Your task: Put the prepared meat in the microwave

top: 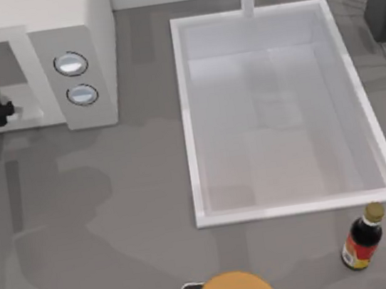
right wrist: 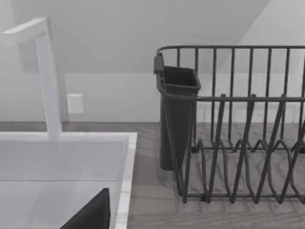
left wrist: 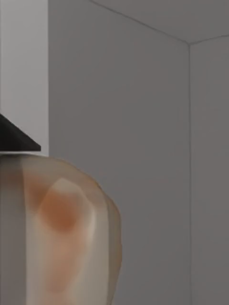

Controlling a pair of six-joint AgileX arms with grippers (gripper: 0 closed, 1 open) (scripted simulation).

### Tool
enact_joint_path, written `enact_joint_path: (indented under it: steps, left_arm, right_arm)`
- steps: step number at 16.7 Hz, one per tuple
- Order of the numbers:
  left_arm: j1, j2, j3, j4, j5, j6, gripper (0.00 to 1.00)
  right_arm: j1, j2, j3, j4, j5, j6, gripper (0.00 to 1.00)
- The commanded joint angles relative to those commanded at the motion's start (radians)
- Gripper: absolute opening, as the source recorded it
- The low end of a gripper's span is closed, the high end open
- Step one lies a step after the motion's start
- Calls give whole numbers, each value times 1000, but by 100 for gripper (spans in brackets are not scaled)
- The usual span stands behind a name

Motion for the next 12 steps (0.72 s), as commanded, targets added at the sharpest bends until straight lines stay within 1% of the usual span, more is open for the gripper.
enact_joint_path:
  steps: [3,6,9,12]
  left_arm:
    - [-5,-3,5,-2,-3,3,0]
    - [-10,16,69,7,-37,-5,0]
    - [-12,69,226,26,-93,-22,0]
    - [-22,147,456,0,-126,-34,0]
  right_arm:
    - [0,0,0,0,0,0,100]
    - [0,0,0,0,0,0,100]
    - [0,0,0,0,0,0,100]
    - [0,0,0,0,0,0,100]
